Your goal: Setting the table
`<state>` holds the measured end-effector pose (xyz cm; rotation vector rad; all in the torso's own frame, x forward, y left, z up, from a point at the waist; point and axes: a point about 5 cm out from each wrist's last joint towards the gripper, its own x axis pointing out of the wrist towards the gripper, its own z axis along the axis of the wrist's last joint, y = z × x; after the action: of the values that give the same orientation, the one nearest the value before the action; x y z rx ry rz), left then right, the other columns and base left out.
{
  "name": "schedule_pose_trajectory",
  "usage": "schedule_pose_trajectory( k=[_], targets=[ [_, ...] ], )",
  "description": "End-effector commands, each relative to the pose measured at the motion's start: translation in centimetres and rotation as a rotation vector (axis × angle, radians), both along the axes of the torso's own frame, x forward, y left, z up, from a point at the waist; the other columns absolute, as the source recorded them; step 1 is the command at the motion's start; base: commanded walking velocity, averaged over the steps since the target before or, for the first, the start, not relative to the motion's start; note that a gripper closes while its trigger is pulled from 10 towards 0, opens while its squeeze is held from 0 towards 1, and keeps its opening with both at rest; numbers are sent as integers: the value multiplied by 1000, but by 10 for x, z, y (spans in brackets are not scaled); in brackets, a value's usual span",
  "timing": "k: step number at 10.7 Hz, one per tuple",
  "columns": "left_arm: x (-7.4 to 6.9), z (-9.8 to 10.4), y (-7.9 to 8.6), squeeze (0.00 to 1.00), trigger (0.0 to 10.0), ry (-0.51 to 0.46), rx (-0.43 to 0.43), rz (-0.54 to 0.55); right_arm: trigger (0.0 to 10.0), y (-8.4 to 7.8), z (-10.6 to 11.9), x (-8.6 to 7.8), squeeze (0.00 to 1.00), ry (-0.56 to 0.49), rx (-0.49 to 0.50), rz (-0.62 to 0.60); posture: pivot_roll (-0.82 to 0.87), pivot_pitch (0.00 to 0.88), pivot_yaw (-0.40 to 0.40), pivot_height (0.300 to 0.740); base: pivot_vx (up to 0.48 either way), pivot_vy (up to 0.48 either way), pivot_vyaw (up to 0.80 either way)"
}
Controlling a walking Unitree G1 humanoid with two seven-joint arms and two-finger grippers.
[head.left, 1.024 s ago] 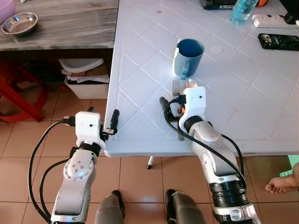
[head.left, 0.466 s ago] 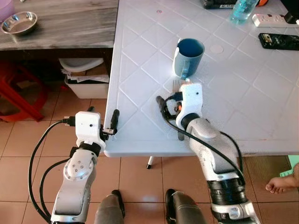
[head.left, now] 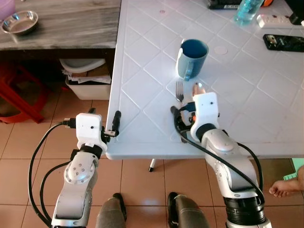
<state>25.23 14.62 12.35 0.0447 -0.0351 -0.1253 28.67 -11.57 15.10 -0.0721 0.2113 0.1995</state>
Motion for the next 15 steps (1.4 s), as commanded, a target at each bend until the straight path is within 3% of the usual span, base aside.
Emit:
schedule_pose_trajectory(
  k=[1,5,11,12,13,14,15],
  targets=[
    [-1,-2,0,0,10000,14,-1,-1,10000,-1,-1,1,0,25,11,-17,-34,239,24,740,0,0,0],
    [-2,-2,2,0,10000,11,2,10,10000,12,20,15,0,-60,13,12,-24,238,18,740,0,0,0],
    [-2,-3,0,0,10000,17,1,3,10000,33,5,15,0,30,53,69,-23,246,19,740,0,0,0],
    [-2,-3,0,0,10000,17,0,2,6667,33,2,14,0,48,58,64,-22,246,18,740,0,0,0],
    [-2,-3,0,0,10000,16,-1,3,1137,30,-5,13,0,90,72,41,-21,248,17,740,0,0,0],
    [-2,-3,1,0,10000,18,0,3,0,29,-9,12,0,115,93,34,-21,248,17,740,0,0,0],
    [-2,-3,1,0,10000,19,-1,2,0,26,-15,12,0,140,109,29,-21,248,17,740,0,0,0]
  ],
)
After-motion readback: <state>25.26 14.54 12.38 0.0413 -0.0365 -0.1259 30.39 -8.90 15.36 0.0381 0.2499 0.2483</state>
